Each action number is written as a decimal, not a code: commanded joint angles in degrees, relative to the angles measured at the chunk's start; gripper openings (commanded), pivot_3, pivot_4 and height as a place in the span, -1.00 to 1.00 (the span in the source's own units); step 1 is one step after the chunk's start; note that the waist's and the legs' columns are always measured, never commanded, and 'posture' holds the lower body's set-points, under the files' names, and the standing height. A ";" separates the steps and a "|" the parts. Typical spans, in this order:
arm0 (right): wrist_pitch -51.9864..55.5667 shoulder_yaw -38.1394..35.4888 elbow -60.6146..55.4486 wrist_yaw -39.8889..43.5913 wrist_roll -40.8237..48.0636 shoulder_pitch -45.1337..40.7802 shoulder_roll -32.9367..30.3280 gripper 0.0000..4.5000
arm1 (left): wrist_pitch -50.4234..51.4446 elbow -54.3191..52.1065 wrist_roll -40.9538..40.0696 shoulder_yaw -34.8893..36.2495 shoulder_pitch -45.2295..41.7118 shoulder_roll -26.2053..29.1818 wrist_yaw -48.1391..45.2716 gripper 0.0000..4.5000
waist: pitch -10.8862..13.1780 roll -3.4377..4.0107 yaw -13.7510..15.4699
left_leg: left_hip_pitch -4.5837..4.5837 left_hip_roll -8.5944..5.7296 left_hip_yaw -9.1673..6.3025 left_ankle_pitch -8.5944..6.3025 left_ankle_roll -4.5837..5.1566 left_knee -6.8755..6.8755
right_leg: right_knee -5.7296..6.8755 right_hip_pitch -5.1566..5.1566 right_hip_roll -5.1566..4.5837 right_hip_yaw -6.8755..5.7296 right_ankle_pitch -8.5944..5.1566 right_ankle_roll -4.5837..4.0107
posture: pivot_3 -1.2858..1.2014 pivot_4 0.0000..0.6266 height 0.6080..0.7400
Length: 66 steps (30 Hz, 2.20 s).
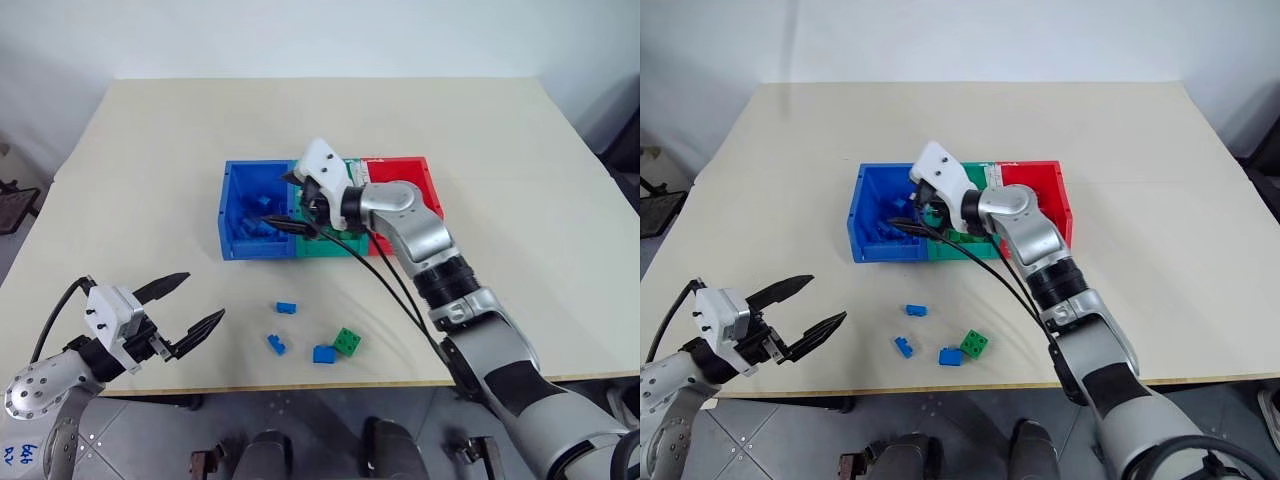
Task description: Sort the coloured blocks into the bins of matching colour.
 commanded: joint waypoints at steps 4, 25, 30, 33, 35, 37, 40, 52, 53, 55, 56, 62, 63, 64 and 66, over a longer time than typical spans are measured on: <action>-6.76 -7.95 -17.35 15.10 9.34 17.05 -14.51 0.99 | -1.78 2.03 1.80 -5.57 -2.98 5.07 -8.22 1.00 | 0.04 0.06 0.64 | 0.01 -0.01 0.18 -0.12 0.09 0.01 | -0.14 0.04 0.00 0.01 0.00 0.01 | 0.03 -0.52 1.00; 2.88 -11.15 -45.91 13.54 11.39 50.27 -31.81 0.99 | -6.14 6.13 4.93 -18.04 -10.52 6.92 -18.76 1.00 | 0.07 0.12 1.12 | 0.19 0.30 0.59 -0.15 0.08 0.12 | -0.18 0.06 0.17 0.23 -0.02 -0.04 | 0.03 -0.52 1.00; 13.72 -1.05 -47.61 6.87 8.01 43.89 -26.48 0.99 | -5.63 3.23 4.75 -15.91 -6.76 7.45 -17.73 1.00 | 0.08 0.10 1.83 | 0.11 0.34 0.52 -0.19 0.06 0.19 | -0.20 0.04 0.20 0.19 -0.02 -0.08 | 0.03 -0.52 1.00; 15.35 3.21 -45.53 4.80 5.04 41.76 -24.32 0.99 | -5.66 2.09 4.94 -15.12 -5.58 7.27 -16.60 1.00 | 0.08 0.11 2.47 | 0.04 0.35 0.50 -0.27 0.07 0.39 | -0.19 0.04 0.22 0.17 -0.02 -0.08 | 0.03 -0.52 1.00; 14.93 4.70 -43.77 4.34 3.39 41.10 -23.94 0.99 | -5.48 1.23 4.93 -14.98 -4.88 7.19 -16.27 1.00 | 0.08 0.11 2.65 | 0.00 0.36 0.50 -0.34 0.12 0.53 | -0.18 0.05 0.23 0.17 -0.03 -0.09 | 0.03 -0.52 1.00; 13.72 4.75 -41.91 4.53 2.56 40.09 -24.02 0.82 | -5.33 0.32 4.83 -14.57 -4.15 7.23 -15.86 1.00 | 0.08 0.11 2.55 | -0.02 0.37 0.52 -0.45 0.15 0.69 | -0.17 0.06 0.25 0.18 -0.03 -0.09 | 0.03 -0.52 1.00; 12.73 4.01 -40.44 5.44 2.75 38.90 -24.64 0.41 | -5.70 0.26 5.05 -13.98 -3.54 7.14 -15.18 1.00 | 0.08 0.11 2.52 | -0.02 0.54 0.58 -0.59 0.14 0.84 | -0.15 0.07 0.42 0.22 -0.03 -0.09 | 0.03 -0.52 1.00; 12.50 -6.24 -37.02 7.33 12.79 29.81 -21.32 -0.35 | -2.01 -0.42 1.65 -12.08 -6.39 2.87 -8.14 1.00 | 0.09 0.13 2.36 | 0.02 0.75 0.67 -0.69 0.08 0.89 | -0.15 0.05 0.64 0.31 -0.03 -0.16 | 0.03 -0.52 1.00; 13.19 -7.43 -35.13 5.63 13.27 26.95 -19.78 -0.35 | -1.04 -0.72 0.91 -11.42 -6.78 1.93 -6.50 1.00 | 0.09 0.13 2.13 | 0.03 0.77 0.68 -0.70 0.08 0.89 | -0.15 0.05 0.66 0.32 -0.03 -0.17 | 0.03 -0.52 1.00; 14.14 -8.64 -31.24 2.74 12.92 22.10 -17.26 -0.35 | 0.17 -0.80 0.30 -10.45 -7.37 0.74 -4.27 1.00 | 0.08 0.13 1.62 | 0.06 0.81 0.68 -0.70 0.06 0.90 | -0.08 0.05 0.71 0.34 -0.03 -0.21 | 0.03 -0.52 1.00; 14.15 -9.12 -26.73 -0.24 11.55 17.55 -15.20 -0.35 | 0.31 -0.80 0.50 -9.57 -7.13 0.39 -3.24 1.00 | 0.08 0.13 1.33 | 0.08 0.82 0.68 -0.71 0.04 0.90 | -0.04 0.03 0.71 0.34 -0.03 -0.22 | 0.03 -0.52 1.00; 10.44 -7.82 -4.44 -4.37 6.37 1.81 -8.23 -0.20 | 0.04 0.11 1.29 -4.87 -4.44 0.73 -0.73 1.00 | 0.08 0.14 0.20 | 0.05 0.84 0.76 -0.75 -0.03 0.78 | 0.15 -0.24 0.74 0.39 -0.03 -0.22 | 0.03 -0.52 1.00; 8.92 -7.53 -1.48 -4.42 5.39 0.80 -7.67 -0.03 | 0.69 0.06 0.76 -4.19 -4.06 1.10 -0.78 1.00 | 0.08 0.13 0.08 | 0.05 0.84 0.77 -0.77 -0.04 0.78 | 0.14 -0.24 0.74 0.37 -0.03 -0.22 | 0.03 -0.52 1.00; 7.68 -7.43 0.63 -4.35 4.65 0.10 -7.29 0.07 | 1.19 0.01 0.37 -3.79 -3.88 1.35 -0.81 1.00 | 0.08 0.14 -0.02 | 0.04 0.83 0.78 -0.80 -0.02 0.78 | 0.14 -0.24 0.73 0.36 -0.03 -0.22 | 0.03 -0.52 1.00; 5.94 -7.36 2.99 -3.92 3.55 -0.64 -7.00 0.38 | 1.91 -0.19 -0.09 -3.28 -3.69 1.72 -0.99 1.00 | 0.09 0.14 -0.19 | -0.02 0.82 0.80 -0.84 0.01 0.83 | 0.11 -0.26 0.73 0.36 -0.03 -0.22 | 0.03 -0.52 1.00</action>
